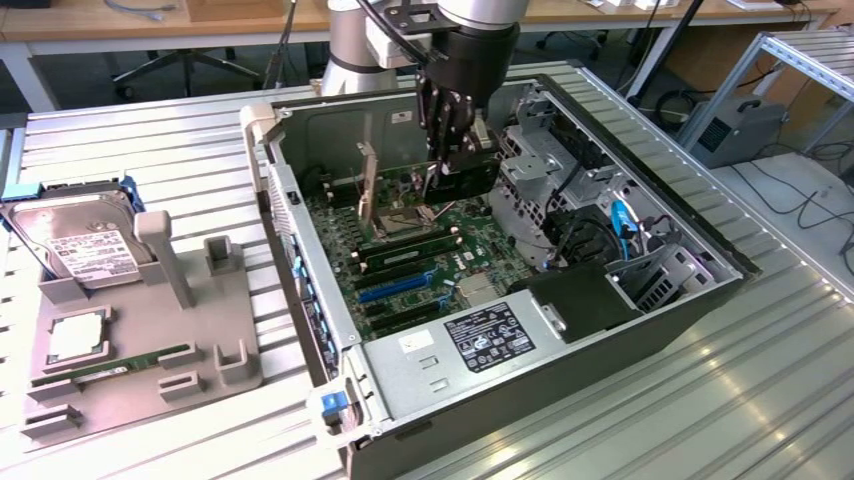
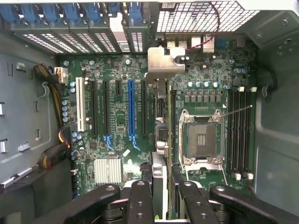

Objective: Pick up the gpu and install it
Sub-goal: 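Insert the gpu into the slot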

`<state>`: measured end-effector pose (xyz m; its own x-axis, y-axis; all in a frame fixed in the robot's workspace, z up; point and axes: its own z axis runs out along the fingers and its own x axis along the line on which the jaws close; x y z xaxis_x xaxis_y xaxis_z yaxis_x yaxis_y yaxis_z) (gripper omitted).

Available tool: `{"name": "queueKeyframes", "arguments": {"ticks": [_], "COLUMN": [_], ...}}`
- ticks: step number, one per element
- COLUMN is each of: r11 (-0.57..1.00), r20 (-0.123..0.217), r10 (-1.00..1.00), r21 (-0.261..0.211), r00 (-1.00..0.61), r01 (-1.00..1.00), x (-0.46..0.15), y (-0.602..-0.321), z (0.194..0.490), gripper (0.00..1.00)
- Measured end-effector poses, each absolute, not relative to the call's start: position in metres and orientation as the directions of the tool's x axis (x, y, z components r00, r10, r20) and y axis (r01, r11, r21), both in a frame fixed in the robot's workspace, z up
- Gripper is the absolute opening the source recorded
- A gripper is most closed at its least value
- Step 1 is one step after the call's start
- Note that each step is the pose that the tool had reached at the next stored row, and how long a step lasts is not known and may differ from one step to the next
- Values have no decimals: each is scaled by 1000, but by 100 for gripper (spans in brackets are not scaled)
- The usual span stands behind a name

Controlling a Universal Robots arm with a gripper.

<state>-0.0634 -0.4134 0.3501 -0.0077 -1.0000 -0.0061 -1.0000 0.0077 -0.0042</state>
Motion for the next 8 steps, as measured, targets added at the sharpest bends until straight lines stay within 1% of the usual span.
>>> {"name": "queueKeyframes", "arguments": {"ticks": [8], "r11": [-15], "r20": [-6], "r10": [-1000], "r21": [-4], "r00": [15], "r01": [-1000], "x": [-63], "y": [-413], "z": [350], "gripper": [27]}}
